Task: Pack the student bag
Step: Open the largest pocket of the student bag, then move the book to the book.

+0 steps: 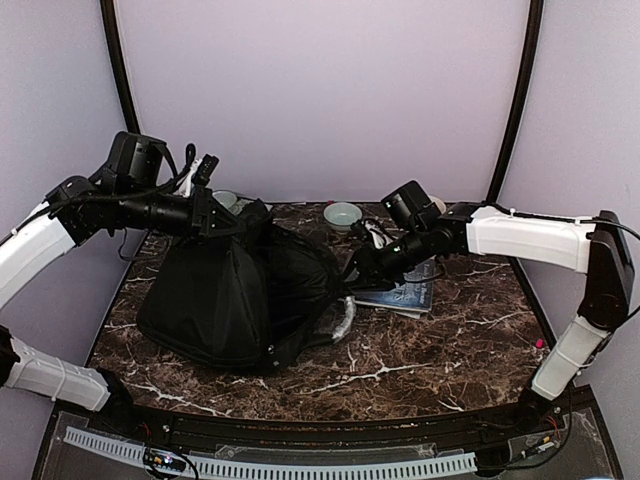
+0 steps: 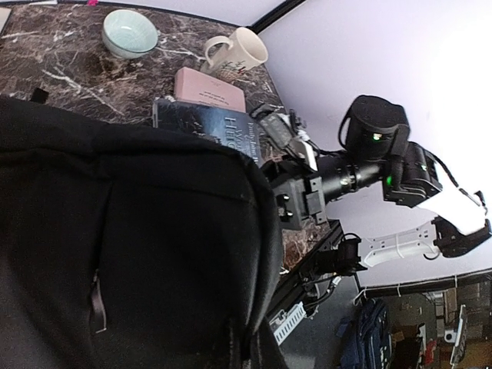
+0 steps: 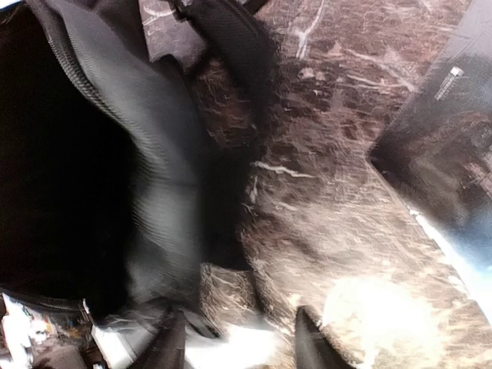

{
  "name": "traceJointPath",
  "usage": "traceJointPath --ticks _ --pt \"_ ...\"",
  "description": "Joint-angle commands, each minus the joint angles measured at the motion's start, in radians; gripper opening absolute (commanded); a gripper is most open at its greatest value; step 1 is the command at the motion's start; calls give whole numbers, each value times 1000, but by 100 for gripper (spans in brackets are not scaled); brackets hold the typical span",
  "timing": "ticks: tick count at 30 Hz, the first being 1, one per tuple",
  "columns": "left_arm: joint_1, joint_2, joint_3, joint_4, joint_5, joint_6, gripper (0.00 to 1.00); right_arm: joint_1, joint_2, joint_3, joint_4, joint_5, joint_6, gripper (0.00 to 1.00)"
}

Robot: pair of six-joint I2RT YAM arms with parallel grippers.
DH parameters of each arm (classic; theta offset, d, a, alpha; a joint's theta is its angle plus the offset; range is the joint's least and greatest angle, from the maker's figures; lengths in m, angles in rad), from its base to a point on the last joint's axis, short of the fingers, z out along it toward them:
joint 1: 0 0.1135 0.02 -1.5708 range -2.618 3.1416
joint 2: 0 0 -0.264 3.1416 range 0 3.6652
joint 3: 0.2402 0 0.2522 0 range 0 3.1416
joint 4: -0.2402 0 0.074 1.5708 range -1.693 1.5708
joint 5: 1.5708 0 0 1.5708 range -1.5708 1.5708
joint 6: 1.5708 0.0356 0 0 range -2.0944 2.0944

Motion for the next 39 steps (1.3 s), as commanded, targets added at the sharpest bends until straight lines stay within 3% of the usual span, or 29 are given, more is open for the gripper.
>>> traceJointPath --ticks 1,4,18,21,25,28,39 --pt "15 -47 -92 88 -26 -74 0 -21 -25 56 -102 103 -58 61" --pt "15 -31 -131 81 -19 -67 0 -23 -82 50 -139 217 -88 75" --pt "15 31 -206 92 55 -4 0 -201 -404 -207 -264 530 -68 78" --pt "15 42 -201 88 65 12 0 -275 -449 -227 -322 562 -35 90" --pt "15 59 -182 75 66 37 0 -342 -500 -271 -342 536 -36 100" --pt "15 70 -170 66 68 52 0 -373 -515 -315 -324 491 -47 100" --pt "15 81 -190 33 67 79 0 -543 -507 -509 -34 76 -44 100"
